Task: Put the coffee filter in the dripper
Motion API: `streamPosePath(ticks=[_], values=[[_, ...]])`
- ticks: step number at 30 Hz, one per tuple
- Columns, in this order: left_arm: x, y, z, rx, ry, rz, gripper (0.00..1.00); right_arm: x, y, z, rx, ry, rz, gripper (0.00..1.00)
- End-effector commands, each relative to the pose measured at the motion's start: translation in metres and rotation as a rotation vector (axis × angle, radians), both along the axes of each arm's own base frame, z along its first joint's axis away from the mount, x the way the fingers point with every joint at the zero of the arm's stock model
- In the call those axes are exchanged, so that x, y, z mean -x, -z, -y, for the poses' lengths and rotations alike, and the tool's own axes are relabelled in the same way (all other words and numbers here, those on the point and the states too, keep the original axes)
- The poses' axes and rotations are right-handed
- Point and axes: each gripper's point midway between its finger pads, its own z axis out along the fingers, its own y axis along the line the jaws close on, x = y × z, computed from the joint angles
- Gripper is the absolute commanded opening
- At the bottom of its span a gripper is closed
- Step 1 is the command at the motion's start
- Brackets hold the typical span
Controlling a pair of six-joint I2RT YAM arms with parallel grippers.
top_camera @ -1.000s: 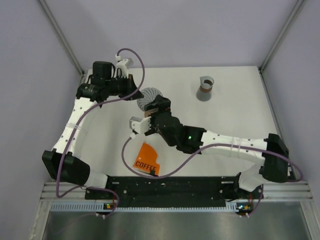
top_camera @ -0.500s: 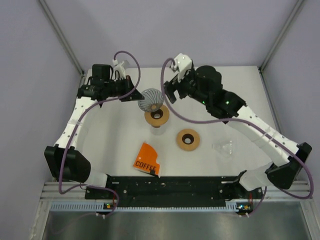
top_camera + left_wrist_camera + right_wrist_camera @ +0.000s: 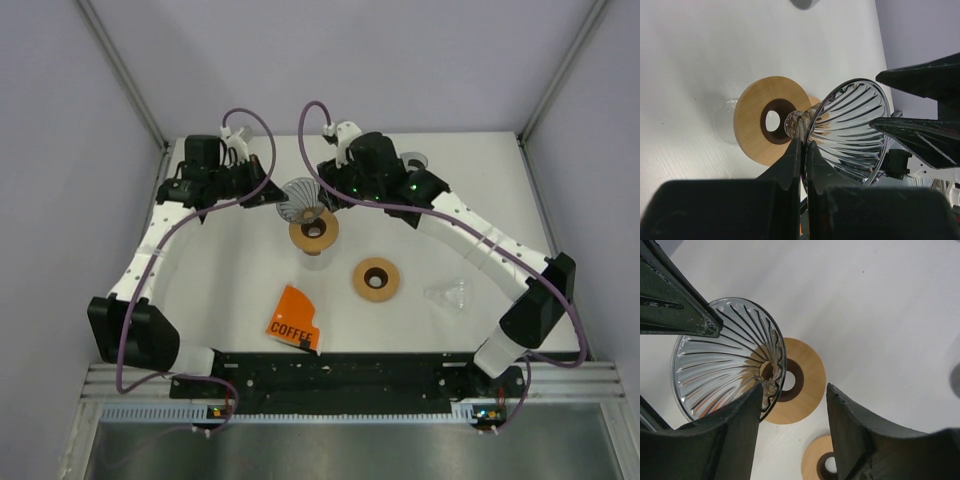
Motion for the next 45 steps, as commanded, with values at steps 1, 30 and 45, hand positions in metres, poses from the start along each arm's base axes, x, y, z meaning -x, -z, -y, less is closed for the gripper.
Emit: streamPosePath(ticks=[1,30,45], values=[[-0.005,-0.020,0.005,0.051,-0.001,0.077,0.00,0.003,-0.008,-0.009,-0.041,-0.011,-0.015,0.49],[0.003,0.007,0.024,0.065,0.049,-0.020,0.00,-0.004,0.047,0.002,0.096,0.051,-0.138,0.00],[0.019,-0.024,0.030,0.057,0.075,0.090,0.00,0.006,0.034,0.007,0.074,0.042,-0.137,0.00]])
